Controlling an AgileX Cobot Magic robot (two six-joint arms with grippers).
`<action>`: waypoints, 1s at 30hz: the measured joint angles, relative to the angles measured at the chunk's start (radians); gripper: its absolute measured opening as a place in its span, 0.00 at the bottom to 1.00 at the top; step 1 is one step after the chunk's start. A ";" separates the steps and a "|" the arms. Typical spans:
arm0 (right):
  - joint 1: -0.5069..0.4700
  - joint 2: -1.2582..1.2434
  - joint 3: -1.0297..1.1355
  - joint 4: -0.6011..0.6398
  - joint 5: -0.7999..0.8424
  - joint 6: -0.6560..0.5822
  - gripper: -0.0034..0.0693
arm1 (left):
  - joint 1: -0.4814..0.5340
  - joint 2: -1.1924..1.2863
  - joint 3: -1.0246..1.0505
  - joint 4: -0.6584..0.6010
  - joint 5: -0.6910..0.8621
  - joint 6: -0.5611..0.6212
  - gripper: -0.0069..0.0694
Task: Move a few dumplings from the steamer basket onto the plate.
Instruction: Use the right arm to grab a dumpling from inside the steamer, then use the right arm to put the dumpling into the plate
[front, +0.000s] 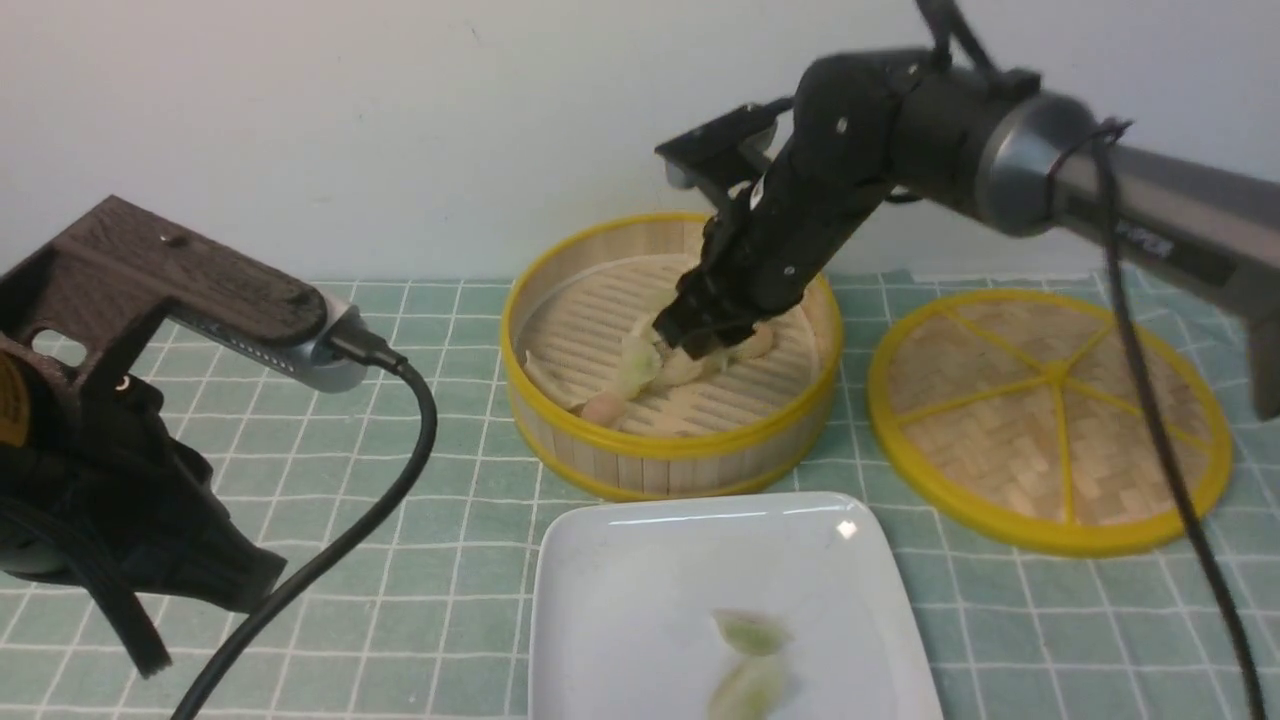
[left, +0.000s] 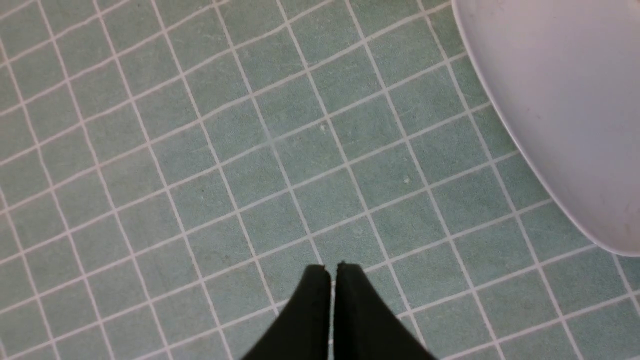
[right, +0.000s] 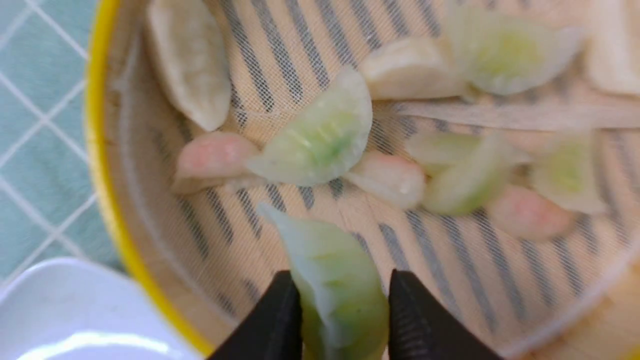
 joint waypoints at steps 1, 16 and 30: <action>0.000 -0.007 0.000 -0.002 0.010 0.003 0.32 | 0.000 0.000 0.000 0.000 0.000 0.000 0.08; 0.000 -0.358 0.351 0.040 0.160 0.072 0.32 | 0.000 -0.001 0.000 -0.001 -0.006 -0.001 0.08; 0.000 -0.260 0.769 0.139 -0.247 0.052 0.35 | 0.000 -0.001 0.000 -0.003 -0.029 0.001 0.08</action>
